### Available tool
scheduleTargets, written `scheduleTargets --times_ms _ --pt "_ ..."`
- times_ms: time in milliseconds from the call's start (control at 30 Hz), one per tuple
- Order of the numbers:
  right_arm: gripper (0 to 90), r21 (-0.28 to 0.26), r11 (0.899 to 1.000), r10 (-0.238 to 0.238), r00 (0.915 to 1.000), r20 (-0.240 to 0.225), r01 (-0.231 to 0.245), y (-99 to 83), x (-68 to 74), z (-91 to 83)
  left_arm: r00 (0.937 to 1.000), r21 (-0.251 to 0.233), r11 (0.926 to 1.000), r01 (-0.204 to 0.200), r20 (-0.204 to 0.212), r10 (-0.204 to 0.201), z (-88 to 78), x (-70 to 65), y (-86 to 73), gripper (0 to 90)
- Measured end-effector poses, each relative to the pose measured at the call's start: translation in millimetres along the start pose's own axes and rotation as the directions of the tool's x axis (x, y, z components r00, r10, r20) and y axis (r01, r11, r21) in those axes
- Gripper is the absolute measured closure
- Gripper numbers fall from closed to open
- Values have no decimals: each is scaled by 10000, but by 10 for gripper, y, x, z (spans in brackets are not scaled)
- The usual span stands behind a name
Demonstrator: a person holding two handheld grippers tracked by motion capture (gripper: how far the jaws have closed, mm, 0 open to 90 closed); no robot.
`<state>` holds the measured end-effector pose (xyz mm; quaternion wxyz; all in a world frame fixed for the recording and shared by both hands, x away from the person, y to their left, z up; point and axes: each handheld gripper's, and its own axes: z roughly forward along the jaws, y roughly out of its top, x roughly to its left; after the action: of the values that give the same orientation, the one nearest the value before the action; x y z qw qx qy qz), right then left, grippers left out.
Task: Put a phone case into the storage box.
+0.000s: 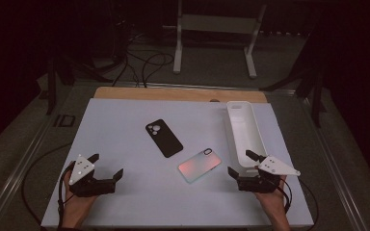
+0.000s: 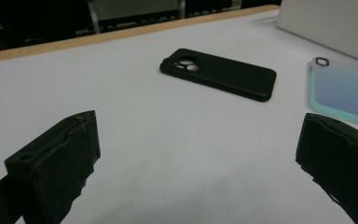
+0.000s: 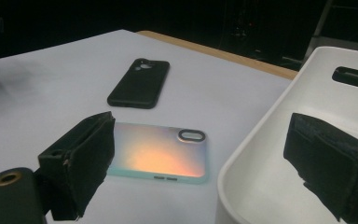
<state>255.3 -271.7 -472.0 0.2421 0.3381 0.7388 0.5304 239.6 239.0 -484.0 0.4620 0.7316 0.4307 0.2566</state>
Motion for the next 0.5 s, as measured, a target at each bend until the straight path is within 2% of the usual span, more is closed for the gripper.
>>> scheduleTargets --times_ms 67,300,367,500 --pt "88 7 10000 -21 10000 19 21 3 -1 -1 10000 54 10000 -48 55 48 14 -9 23 1" --pt "88 89 9999 56 9998 179 -58 0 -14 1 9991 335 9992 206 375 -219 76 -74 182 11" --pt "88 77 10000 8 9999 163 -9 0 -15 2 9981 596 9982 68 612 -105 122 -109 237 11" --pt "88 104 9999 56 9998 213 -58 2 -26 -3 9963 1002 9943 -363 815 281 229 -212 369 9"
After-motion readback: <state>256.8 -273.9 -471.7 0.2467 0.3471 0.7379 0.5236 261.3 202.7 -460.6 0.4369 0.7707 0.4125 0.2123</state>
